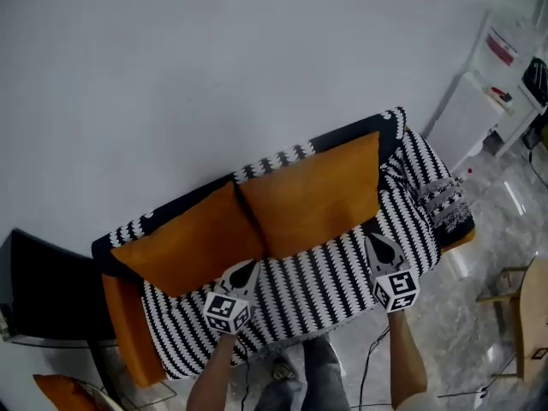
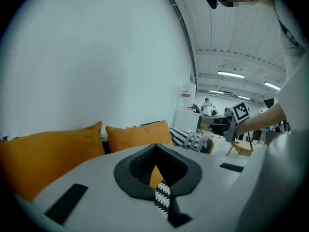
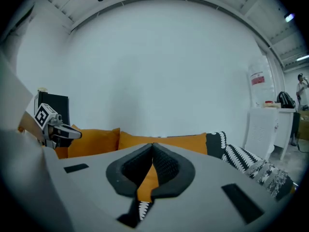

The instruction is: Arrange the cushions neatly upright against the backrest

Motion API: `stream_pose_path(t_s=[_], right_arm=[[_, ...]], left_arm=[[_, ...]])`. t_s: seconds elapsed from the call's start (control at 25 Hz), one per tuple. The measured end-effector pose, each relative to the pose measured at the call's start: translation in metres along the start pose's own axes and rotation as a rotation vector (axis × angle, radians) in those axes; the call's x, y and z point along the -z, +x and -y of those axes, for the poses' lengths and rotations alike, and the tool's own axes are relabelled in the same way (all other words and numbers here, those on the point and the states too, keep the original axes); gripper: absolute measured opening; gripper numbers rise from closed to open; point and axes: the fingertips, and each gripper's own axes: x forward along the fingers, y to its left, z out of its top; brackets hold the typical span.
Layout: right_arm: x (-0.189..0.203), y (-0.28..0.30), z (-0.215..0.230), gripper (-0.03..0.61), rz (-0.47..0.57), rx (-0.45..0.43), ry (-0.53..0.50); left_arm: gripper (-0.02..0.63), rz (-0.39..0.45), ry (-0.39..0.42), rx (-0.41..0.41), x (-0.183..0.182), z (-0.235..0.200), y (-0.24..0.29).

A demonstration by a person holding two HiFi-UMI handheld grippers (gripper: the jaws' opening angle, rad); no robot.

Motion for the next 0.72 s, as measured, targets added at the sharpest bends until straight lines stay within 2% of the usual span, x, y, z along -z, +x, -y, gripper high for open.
stream_pose_path(t_s=[0.2,0.44,0.56,0.72], right_arm=[[-0.034,-0.068,-0.06,0.029,0.074,0.032,0.012],[-0.067,-0.148,-0.115,0.029,0.11,0.06,0.026],[-0.079,-0.191,-0.139,0.029,0.104,0.084,0.05],[-0.091,-0.239,-0.177,0.028,0.081,0.097,0.034]], left_arm=[[0.028,0.045,0.053,0.032,-0.029,0.029,-0.061],[0.028,0.124,0.007,0.057,-0.057,0.079,-0.136],[0.028,0.111,-0.007,0.076,-0.063,0.11,-0.174],[0.028,0.087,0.005,0.086,-0.07,0.138,-0.217]])
